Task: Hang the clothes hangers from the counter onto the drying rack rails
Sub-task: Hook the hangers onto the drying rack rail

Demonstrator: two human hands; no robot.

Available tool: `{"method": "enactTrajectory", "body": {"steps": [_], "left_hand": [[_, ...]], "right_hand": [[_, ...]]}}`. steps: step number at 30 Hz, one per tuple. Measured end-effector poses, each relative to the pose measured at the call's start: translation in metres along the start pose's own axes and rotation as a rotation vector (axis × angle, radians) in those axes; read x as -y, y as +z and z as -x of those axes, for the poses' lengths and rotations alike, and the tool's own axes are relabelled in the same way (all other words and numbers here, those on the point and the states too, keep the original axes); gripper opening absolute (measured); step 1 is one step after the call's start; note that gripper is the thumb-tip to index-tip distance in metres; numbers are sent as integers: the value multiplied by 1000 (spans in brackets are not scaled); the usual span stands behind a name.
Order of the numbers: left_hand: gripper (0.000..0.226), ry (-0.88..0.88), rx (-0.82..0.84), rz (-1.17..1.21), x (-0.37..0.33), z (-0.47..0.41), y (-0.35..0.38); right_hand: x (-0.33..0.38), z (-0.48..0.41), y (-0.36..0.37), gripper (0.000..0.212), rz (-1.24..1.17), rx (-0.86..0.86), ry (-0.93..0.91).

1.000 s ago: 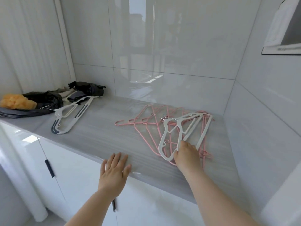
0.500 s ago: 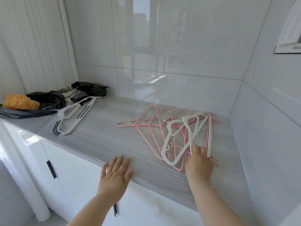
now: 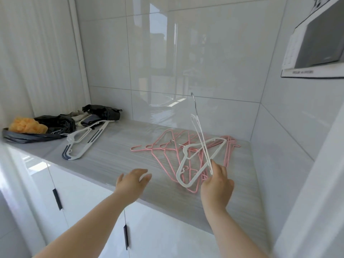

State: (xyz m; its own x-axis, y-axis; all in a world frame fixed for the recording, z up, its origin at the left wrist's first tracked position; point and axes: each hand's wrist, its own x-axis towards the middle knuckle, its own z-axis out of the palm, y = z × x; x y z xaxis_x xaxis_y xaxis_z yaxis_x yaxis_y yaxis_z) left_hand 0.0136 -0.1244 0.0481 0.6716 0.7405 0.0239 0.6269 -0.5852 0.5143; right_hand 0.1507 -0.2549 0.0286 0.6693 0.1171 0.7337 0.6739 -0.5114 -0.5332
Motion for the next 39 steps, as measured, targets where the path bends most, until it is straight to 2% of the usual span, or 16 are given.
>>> {"method": "enactTrajectory", "body": {"steps": [3,9,13,16,19,22,26,30,35,37,39], "left_hand": [[42,54,-20,361,-34,4,-27],[54,-20,-54,616,-55,6,-63],[42,-142,-239,747,-25,24,-85],[31,-172,-310,893,4,51,-106],[17,-187,-437,936,34,88,-136],[11,-218,-575,885,75,137,-171],[9,-287,-683,765,132,228,-211],[20,-372,-732,619,172,341,-239],[23,-490,-784,357,195,488,-264],[22,-557,-810,263,200,545,-271],[22,-639,-844,186,205,601,-275]], "right_hand": [[14,8,-2,42,-81,-50,-132],[60,44,0,51,-242,-22,-375],[94,71,-6,49,-314,52,-567],[121,93,-10,50,-357,143,-745],[158,120,-17,53,-457,241,-898],[203,147,-32,46,-571,286,-1042],[270,170,-54,28,-759,271,-987],[348,187,-89,33,-809,245,-927],[443,239,-153,43,-774,374,-1063],[472,269,-185,27,-812,437,-1153],[496,305,-216,9,-880,592,-1244]]}}
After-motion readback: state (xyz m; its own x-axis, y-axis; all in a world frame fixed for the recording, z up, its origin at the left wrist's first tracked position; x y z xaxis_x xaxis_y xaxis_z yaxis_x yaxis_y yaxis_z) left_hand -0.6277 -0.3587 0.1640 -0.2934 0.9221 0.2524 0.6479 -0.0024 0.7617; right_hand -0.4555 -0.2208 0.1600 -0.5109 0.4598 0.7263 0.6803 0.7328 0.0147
